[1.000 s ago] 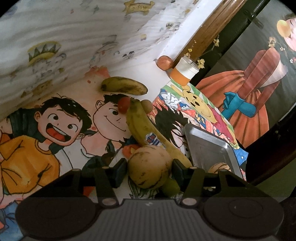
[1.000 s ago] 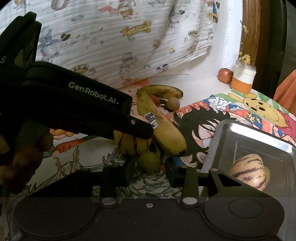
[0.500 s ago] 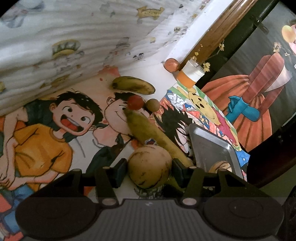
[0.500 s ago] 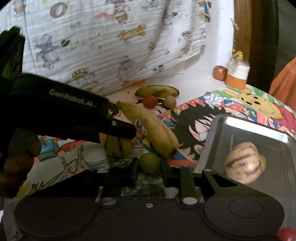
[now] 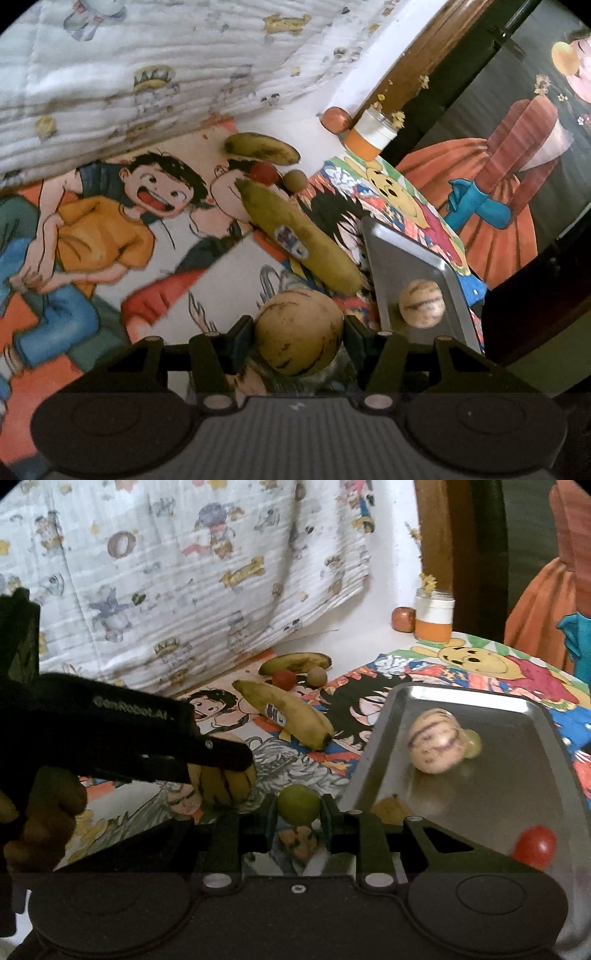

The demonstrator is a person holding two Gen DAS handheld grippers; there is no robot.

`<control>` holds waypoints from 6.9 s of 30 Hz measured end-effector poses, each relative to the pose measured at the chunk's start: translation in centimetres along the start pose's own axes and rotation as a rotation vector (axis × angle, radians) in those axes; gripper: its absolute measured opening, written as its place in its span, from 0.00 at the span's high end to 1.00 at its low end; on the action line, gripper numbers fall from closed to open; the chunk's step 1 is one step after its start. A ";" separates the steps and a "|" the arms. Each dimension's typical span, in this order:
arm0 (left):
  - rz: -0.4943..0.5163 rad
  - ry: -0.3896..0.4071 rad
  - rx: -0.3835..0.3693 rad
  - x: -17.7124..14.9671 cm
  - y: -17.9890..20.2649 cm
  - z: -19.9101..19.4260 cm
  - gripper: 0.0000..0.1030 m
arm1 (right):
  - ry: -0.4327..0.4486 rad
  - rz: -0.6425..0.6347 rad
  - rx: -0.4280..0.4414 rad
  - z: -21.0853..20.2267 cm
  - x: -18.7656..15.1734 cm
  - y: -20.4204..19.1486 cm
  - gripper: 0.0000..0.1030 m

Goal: Organize fruits
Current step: 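Carry the melon and grape over the metal tray and open both tools, then move both open tools back toward the bananas beside the tray, then grasp the yellow banana with the left tool while the right tool grasps a small brown fruit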

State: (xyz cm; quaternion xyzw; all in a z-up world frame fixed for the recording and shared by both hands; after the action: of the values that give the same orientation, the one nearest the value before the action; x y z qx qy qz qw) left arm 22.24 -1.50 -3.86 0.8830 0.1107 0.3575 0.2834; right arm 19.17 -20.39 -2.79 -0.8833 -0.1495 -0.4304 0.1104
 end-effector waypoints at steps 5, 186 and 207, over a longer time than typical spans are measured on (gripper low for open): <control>0.012 -0.012 -0.009 -1.5 1.5 -0.4 0.45 | 0.034 0.043 -0.028 -2.9 -0.7 1.5 0.74; -0.134 0.071 0.154 5.1 0.7 5.7 0.13 | -0.139 -0.338 0.159 16.1 17.3 3.3 0.44; -0.043 0.090 0.165 5.9 0.9 7.2 0.39 | -0.242 -0.398 0.255 22.9 15.2 0.4 0.59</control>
State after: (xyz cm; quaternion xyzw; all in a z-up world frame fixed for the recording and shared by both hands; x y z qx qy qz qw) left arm 31.46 -2.92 -4.26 0.8837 0.1715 0.3803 0.2122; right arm 44.86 -10.79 -4.62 -0.8605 -0.3854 -0.3126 0.1151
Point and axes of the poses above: each gripper's, at about its wrist camera, not at the fingertips, and z roughly the way its jaws point, y to its right, x to its top, the point moved 4 cm from there along z, roughly the way its jaws point, and after that the axes turned 7 degrees about -x, right-handed, at the moved point
